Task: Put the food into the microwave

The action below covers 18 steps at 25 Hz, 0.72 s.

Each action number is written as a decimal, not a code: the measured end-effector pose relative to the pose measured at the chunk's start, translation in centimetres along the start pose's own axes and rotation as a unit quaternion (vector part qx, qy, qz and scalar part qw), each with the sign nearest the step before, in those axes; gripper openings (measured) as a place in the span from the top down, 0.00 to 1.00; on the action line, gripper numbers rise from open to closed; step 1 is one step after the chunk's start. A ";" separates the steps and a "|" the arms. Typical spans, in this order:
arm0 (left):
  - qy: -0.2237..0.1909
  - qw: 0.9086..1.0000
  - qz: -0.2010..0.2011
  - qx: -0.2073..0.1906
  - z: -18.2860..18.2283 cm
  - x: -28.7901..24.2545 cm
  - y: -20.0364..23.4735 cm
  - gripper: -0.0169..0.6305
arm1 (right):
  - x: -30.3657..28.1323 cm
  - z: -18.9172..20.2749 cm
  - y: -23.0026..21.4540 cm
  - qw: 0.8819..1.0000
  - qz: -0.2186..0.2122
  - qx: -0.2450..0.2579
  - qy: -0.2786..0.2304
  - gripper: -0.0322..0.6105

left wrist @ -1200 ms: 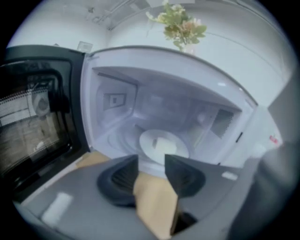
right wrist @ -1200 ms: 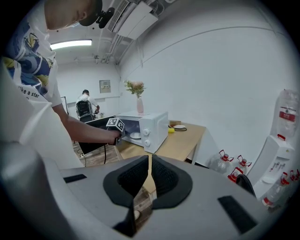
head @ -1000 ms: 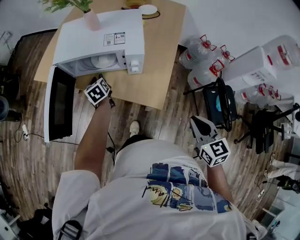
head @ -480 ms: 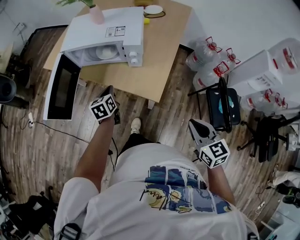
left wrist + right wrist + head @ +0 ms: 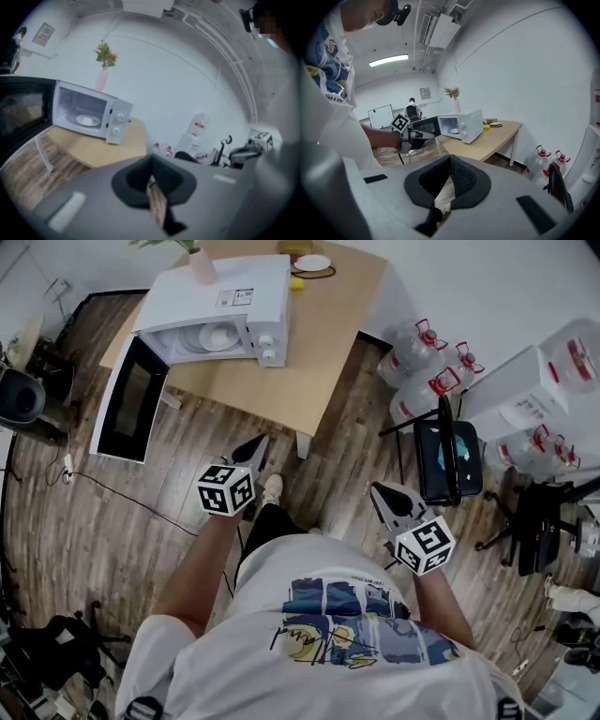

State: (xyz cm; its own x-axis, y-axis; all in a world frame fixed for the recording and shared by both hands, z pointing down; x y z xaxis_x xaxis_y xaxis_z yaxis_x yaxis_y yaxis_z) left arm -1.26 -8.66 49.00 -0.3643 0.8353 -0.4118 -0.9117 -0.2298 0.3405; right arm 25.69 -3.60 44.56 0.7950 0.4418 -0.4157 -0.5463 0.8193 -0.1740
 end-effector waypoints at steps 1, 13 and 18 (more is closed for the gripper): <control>0.003 1.000 0.008 -0.004 0.4 0.5 -1.0 0.96 | 0.0 0.1 0.2 1.000 -0.005 0.003 0.000 0.94; 0.036 0.993 0.073 -0.080 3.0 5.5 -9.3 0.96 | 1.8 0.8 2.3 0.999 -0.035 0.020 -0.008 0.94; 0.030 0.994 0.077 -0.075 3.3 6.2 -10.5 0.96 | 2.1 1.2 3.2 0.999 -0.043 0.027 -0.007 0.94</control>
State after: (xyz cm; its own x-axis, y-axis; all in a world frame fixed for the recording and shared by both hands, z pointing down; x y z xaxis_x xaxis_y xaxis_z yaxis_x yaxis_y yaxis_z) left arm 6.67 0.61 45.69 -0.5090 0.7536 -0.4159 -0.8603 -0.4289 0.2755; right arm 25.93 0.39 44.25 0.8420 0.3749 -0.3880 -0.4622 0.8722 -0.1604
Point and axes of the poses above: the fingertips, and each gripper's own axes: x backward along the fingers, y to its left, z out of its underside, the point moved 3 cm from there along x, backward along the fingers, and after that the axes turned 3 degrees about -z, right-handed, at the moved point
